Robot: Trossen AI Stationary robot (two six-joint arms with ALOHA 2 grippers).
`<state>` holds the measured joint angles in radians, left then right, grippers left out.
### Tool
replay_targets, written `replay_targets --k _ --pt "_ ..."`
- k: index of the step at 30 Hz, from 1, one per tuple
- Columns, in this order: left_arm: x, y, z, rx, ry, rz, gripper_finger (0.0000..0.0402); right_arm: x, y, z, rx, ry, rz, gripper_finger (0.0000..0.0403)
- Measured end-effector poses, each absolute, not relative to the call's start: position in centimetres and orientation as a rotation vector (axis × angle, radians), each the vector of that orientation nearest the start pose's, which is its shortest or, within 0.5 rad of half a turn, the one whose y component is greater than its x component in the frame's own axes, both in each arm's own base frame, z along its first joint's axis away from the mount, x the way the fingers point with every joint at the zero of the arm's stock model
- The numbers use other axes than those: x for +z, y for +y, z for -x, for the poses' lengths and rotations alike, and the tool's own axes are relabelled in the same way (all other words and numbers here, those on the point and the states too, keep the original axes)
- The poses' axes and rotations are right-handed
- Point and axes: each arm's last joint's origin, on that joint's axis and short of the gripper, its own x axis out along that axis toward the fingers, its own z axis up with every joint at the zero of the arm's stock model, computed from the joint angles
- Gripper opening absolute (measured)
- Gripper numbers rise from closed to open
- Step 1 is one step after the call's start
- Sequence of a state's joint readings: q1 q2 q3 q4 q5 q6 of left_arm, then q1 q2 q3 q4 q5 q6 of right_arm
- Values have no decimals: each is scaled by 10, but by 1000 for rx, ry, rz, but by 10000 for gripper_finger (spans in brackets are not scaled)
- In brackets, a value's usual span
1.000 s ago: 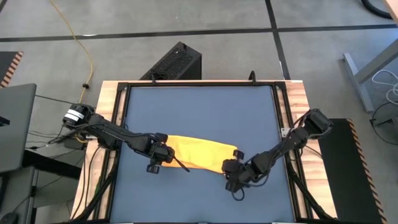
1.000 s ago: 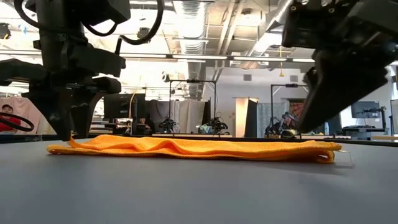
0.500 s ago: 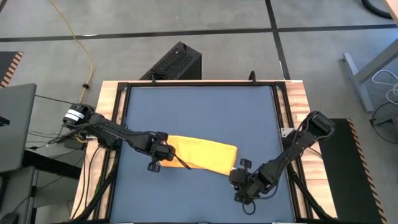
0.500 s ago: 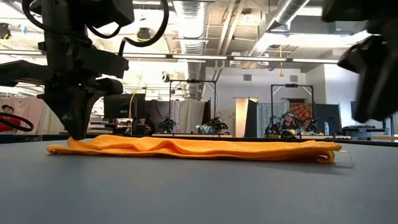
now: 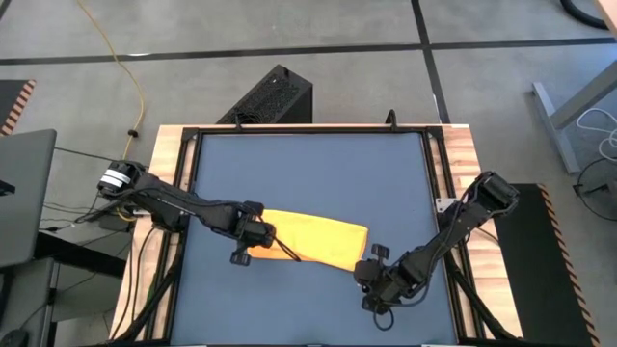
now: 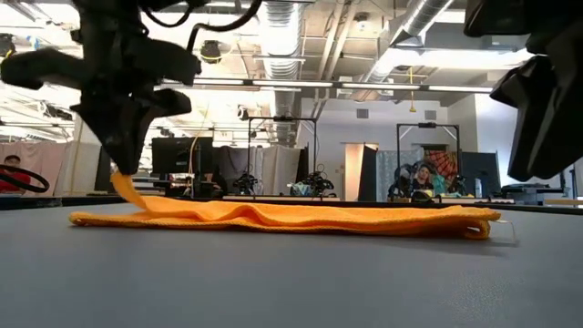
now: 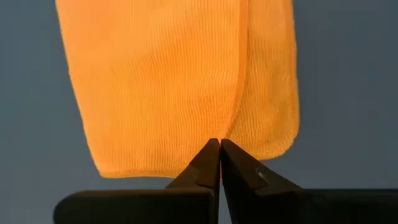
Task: Roll towel
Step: Fold the orange microfiber towel
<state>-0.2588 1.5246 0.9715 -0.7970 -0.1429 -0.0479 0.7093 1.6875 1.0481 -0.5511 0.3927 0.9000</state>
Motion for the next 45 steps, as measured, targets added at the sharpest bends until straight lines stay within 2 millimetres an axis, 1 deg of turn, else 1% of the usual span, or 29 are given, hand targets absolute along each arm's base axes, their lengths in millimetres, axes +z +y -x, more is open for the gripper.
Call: replay_targets --k 8,13,18,22,27,30,35,40,42,45 --pt "213 -71 -264 -81 1333 -233 0 179 198 -248 -192 1031 -175 150" --pt "213 -79 -259 -110 1365 -191 0 179 197 -247 -197 1038 -166 150" --pt "213 -89 -257 -122 1353 -176 0 179 196 -247 -216 1029 -146 150" --pt "208 -95 -257 -96 1304 -208 0 179 194 -248 -223 1027 -147 150" --pt "190 -95 -250 -97 1286 -321 5 179 191 -250 -236 1027 -154 150" --pt "183 -93 -246 -93 1310 -347 24 179 190 -251 -239 1026 -156 150" --pt "175 -91 -241 -92 1325 -352 79 179 190 -251 -241 1027 -157 150" --pt "174 -90 -241 -69 1318 -372 131 179 189 -251 -242 1026 -157 150" --pt "174 -90 -241 -75 1318 -381 144 179 189 -252 -243 1025 -157 150" --pt "174 -90 -241 -87 1320 -389 152 179 189 -252 -243 1025 -158 150"
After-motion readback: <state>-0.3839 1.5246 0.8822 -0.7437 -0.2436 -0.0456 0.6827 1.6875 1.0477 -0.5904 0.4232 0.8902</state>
